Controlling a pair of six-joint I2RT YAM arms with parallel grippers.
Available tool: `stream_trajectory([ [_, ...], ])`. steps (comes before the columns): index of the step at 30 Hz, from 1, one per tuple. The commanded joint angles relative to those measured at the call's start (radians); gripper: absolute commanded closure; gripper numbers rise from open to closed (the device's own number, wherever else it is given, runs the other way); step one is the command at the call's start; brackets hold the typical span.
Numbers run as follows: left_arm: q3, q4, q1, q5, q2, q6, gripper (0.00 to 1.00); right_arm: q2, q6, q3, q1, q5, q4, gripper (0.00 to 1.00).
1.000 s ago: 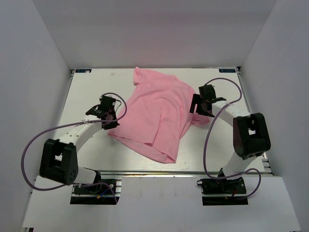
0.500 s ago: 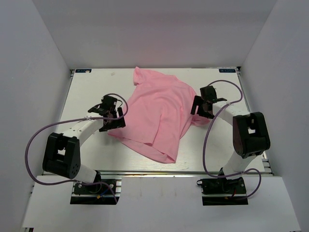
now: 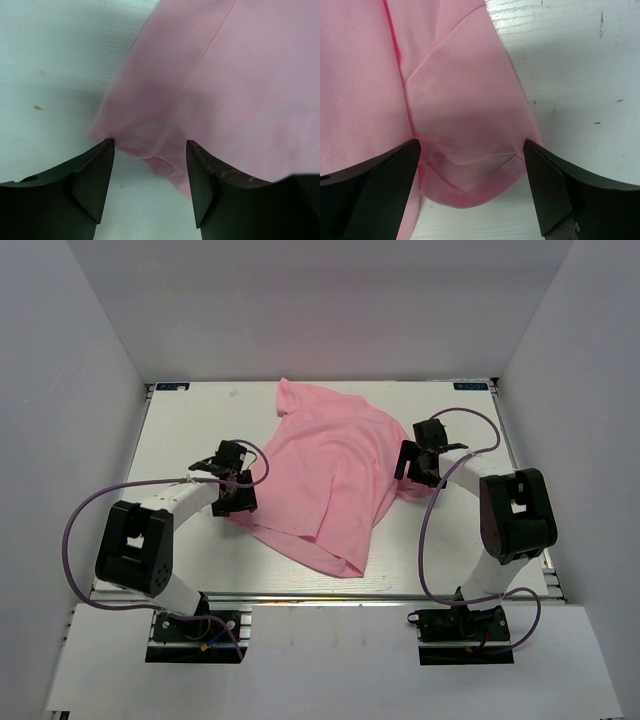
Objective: Fold and stack the t-shirts
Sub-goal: Flatten out the tshirt
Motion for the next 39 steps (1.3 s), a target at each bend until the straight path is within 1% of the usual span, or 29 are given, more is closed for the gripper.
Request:
stream_trajectory([
  [1,-0.003,0.024,-0.004,-0.015,0.002,0.004,0.32,0.005,0.015,-0.001,-0.005,-0.007,0.006,0.10],
  [4,-0.003,0.033,-0.004,-0.015,0.014,0.016,0.42,0.010,0.016,0.001,-0.007,-0.002,0.001,0.10],
  [7,-0.012,0.033,-0.004,-0.015,0.023,0.016,0.45,0.008,0.012,-0.001,-0.010,0.001,0.001,0.10],
  [9,-0.012,0.033,-0.004,-0.015,0.023,0.016,0.45,0.002,0.016,-0.002,-0.010,0.002,0.001,0.10],
  [12,-0.023,0.033,-0.004,-0.006,0.023,0.025,0.50,-0.001,0.015,-0.002,-0.008,0.007,-0.001,0.10],
  [13,-0.023,0.044,-0.004,-0.006,0.014,0.025,0.58,-0.001,0.015,0.001,-0.008,0.005,0.002,0.10],
  [16,-0.023,0.033,-0.004,-0.006,0.014,0.025,0.71,0.002,0.016,-0.002,-0.010,0.004,-0.001,0.10],
  [17,-0.023,0.033,-0.004,-0.006,0.014,0.025,0.77,0.001,0.018,-0.002,-0.011,-0.001,0.001,0.10],
  [19,-0.014,0.033,-0.004,-0.006,0.014,0.025,0.85,0.004,0.016,-0.002,-0.014,0.001,-0.001,0.10],
  [20,-0.014,0.021,-0.004,-0.015,0.014,0.016,0.95,0.004,0.018,-0.004,-0.011,0.002,0.001,0.10],
  [21,-0.001,0.004,-0.004,-0.029,0.014,0.006,0.99,0.004,0.018,-0.004,-0.011,0.002,-0.002,0.10],
  [26,0.032,-0.025,-0.004,-0.050,-0.036,-0.017,1.00,0.016,0.027,-0.008,-0.016,0.010,-0.005,0.10],
  [31,0.074,-0.044,-0.004,-0.050,-0.102,-0.017,0.99,0.053,0.068,-0.004,-0.028,0.036,-0.048,0.10],
  [34,0.092,-0.034,0.010,-0.032,-0.113,-0.007,0.99,0.076,0.082,-0.015,-0.040,-0.005,-0.048,0.15],
  [37,0.131,-0.065,0.010,-0.081,-0.113,-0.017,1.00,0.089,0.093,-0.024,-0.049,-0.015,-0.059,0.15],
  [38,0.131,-0.079,0.010,-0.121,-0.113,-0.017,1.00,0.100,0.100,-0.022,-0.060,-0.015,-0.069,0.22],
  [39,0.146,-0.090,0.010,-0.144,-0.113,-0.033,1.00,0.102,0.103,-0.022,-0.065,-0.016,-0.077,0.22],
])
